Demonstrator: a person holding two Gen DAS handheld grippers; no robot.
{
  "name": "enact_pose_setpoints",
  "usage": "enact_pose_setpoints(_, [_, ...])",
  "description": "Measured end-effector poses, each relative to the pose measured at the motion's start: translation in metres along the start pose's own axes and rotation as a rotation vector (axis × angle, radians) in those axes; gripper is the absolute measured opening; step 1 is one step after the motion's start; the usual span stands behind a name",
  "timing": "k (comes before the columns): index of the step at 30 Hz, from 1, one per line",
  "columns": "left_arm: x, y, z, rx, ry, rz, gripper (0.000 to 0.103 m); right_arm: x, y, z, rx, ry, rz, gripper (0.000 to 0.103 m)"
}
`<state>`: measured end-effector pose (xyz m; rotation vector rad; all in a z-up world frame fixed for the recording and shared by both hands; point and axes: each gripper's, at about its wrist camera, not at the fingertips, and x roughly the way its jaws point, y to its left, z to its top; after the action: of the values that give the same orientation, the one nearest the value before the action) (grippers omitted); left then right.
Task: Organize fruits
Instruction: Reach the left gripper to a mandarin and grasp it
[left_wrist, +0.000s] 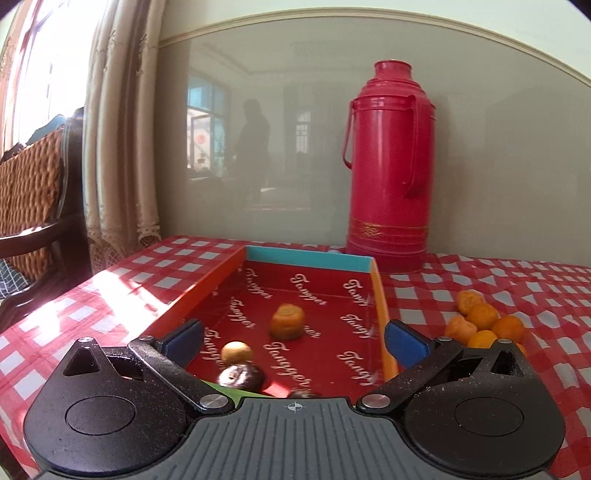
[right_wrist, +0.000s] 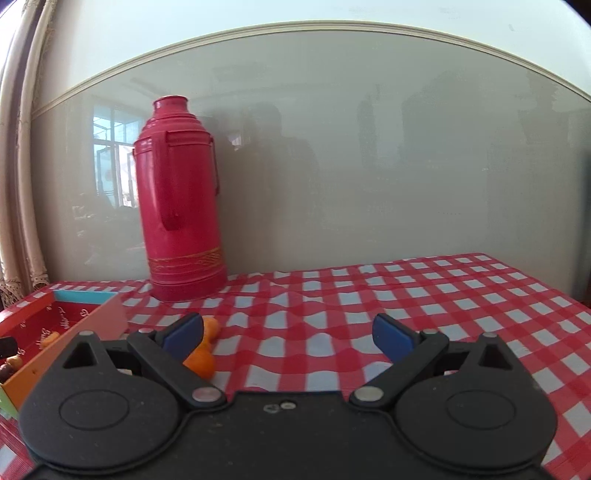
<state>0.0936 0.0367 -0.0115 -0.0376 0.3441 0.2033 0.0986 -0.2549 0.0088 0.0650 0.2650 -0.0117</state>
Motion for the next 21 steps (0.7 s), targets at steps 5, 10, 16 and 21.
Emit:
enact_pose_setpoints(5, [-0.002, -0.032, -0.002, 0.03, -0.003, -0.058, 0.103, -0.005, -0.021, -0.002, 0.019, 0.005, -0.036, 0.093])
enact_pose_setpoints(10, [-0.002, -0.061, -0.005, 0.046, 0.012, -0.116, 0.103, -0.007, -0.034, -0.002, 0.022, 0.008, -0.06, 0.092])
enact_pose_setpoints(16, [0.002, -0.094, -0.008, 0.069, 0.035, -0.129, 0.103, -0.009, -0.053, -0.005, 0.03, 0.027, -0.097, 0.093])
enact_pose_setpoints(21, [0.004, -0.102, -0.005, 0.052, 0.032, -0.123, 0.103, -0.011, -0.066, -0.01, 0.02, 0.044, -0.123, 0.093])
